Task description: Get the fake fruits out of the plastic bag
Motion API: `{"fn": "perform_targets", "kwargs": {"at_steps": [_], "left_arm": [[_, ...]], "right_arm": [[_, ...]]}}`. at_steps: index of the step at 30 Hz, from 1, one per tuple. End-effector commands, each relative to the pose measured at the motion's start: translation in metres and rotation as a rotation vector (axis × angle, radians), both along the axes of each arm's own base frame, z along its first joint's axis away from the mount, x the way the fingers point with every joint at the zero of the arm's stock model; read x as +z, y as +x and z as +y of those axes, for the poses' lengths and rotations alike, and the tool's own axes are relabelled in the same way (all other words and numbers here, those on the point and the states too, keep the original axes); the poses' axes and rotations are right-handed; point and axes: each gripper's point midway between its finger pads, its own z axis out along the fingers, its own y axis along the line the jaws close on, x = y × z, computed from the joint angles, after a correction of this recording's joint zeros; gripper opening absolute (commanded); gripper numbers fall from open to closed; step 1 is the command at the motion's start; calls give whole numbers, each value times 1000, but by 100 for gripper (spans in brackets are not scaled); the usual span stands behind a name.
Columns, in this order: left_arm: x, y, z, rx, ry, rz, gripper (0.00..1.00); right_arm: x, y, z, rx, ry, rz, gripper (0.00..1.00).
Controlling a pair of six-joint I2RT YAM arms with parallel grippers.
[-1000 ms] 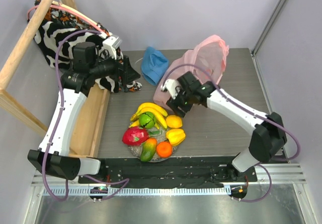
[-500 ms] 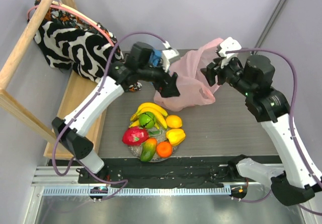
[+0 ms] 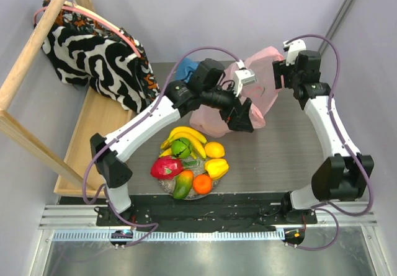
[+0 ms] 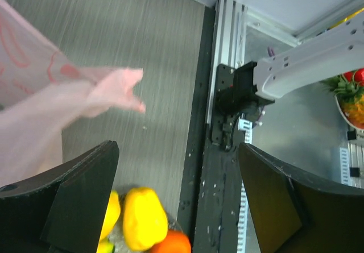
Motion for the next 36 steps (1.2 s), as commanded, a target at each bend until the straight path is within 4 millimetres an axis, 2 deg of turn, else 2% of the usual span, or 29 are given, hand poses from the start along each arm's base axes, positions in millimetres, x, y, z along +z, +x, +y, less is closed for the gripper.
{"fn": "perform_targets", "kwargs": {"at_steps": [1, 2, 3, 5, 6, 8, 9, 11, 12, 13, 14, 16, 17, 18, 19, 20, 21, 22, 23, 24, 26, 27, 29, 30, 32, 33, 34, 35, 36], "left_arm": [[25, 9, -40, 95, -87, -14, 93], [16, 17, -50, 144, -68, 3, 94], [19, 21, -57, 182, -75, -8, 95], [8, 46, -69, 314, -62, -2, 95], [18, 52, -75, 347, -86, -14, 96], [19, 77, -83, 459, -95, -64, 93], [18, 81, -86, 493, -87, -94, 77], [19, 104, -78, 615, -68, -167, 58], [15, 110, -76, 634, -45, -206, 16], [14, 116, -69, 671, -27, -231, 3], [11, 123, -61, 711, 0, -267, 0], [19, 124, -50, 696, 16, -323, 0], [17, 129, -44, 694, 26, -329, 0], [26, 129, -37, 686, 23, -358, 0], [31, 132, -33, 687, 19, -376, 0], [39, 139, -26, 699, 14, -396, 0], [48, 143, -22, 700, 2, -424, 0], [58, 147, -16, 692, 1, -478, 0], [75, 153, -9, 700, -20, -521, 0], [88, 156, -5, 708, -44, -547, 0], [119, 162, 8, 693, -63, -671, 0], [126, 160, 10, 678, -68, -697, 0], [135, 142, 8, 556, -78, -749, 0], [128, 133, 10, 510, -50, -738, 0], [108, 107, 5, 390, -25, -689, 0], [91, 97, 7, 352, 22, -656, 0], [60, 87, 6, 300, 84, -612, 0], [53, 67, 5, 239, 93, -596, 0], [35, 54, 8, 195, 136, -565, 0]], "right_arm": [[58, 39, -30, -52, -22, -185, 83], [57, 46, -31, -36, -20, -190, 83], [43, 57, -32, -17, -8, -166, 83], [42, 73, -25, 33, 20, -197, 83], [32, 82, -18, 76, 37, -193, 83], [27, 99, -14, 96, 44, -236, 83], [25, 106, -15, 92, 53, -243, 82], [15, 125, -13, 85, 98, -232, 71], [16, 130, -7, 115, 124, -233, 65], [22, 133, -2, 137, 140, -248, 58], [25, 133, 2, 157, 149, -252, 43], [49, 135, 1, 157, 167, -312, 31], [57, 136, -2, 148, 178, -329, 21], [77, 137, -7, 136, 187, -371, 17], [88, 138, -13, 125, 207, -393, 15], [99, 139, -28, 90, 240, -418, 12], [126, 137, -37, 74, 248, -473, 6], [139, 136, -47, 49, 254, -505, 1], [154, 131, -67, 7, 277, -541, 1], [176, 126, -76, -3, 278, -587, 1], [196, 115, -92, -18, 296, -628, 1], [211, 102, -107, -34, 295, -656, 1], [216, 88, -108, -12, 296, -643, 1], [210, 71, -111, -24, 288, -609, 1], [185, 53, -106, -26, 295, -524, 1], [166, 30, -98, -24, 301, -476, 1], [145, 17, -95, -31, 292, -420, 1], [130, 1, -89, -32, 289, -383, 1], [79, -14, -83, -44, 313, -272, 1]]}}
